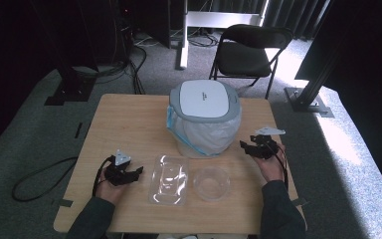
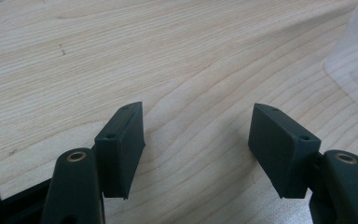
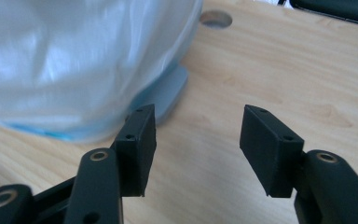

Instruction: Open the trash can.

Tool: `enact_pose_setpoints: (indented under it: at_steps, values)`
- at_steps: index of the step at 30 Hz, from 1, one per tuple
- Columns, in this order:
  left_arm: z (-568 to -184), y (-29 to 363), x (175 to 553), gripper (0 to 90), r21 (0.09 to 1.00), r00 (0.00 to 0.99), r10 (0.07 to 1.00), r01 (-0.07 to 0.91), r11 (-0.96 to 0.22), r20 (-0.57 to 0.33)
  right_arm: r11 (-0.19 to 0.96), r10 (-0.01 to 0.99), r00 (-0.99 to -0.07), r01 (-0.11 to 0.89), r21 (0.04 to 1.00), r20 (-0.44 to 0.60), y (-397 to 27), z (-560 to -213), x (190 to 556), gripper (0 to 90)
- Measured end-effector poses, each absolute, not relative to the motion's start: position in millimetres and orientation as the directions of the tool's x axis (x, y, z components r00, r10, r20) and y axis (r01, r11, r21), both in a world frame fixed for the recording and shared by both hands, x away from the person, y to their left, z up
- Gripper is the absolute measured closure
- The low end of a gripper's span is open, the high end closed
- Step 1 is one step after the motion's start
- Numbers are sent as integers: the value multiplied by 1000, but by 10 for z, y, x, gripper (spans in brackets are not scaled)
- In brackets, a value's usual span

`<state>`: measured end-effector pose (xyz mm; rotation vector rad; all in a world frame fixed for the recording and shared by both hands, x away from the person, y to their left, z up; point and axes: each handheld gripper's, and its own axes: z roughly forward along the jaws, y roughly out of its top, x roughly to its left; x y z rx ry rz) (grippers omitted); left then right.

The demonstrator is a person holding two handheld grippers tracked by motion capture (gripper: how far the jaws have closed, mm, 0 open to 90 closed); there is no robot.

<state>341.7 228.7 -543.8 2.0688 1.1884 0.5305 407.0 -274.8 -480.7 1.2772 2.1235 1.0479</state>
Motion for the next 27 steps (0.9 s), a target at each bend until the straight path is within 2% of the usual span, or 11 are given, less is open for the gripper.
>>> enact_pose_setpoints:
  at_steps: [13,18,27]
  values:
    - [-5439,2286,3416,361,730,498,867,588,-348,12,206,892,-449,501,840,49,-2773,-4271,4203,486]
    - [-5439,2285,3416,361,731,498,867,588,-347,12,196,894,-446,470,861,41,-2765,-4044,4207,555]
    - [-5439,2284,3416,361,731,496,868,588,-346,12,167,887,-459,424,890,52,-2771,-3756,4214,613]
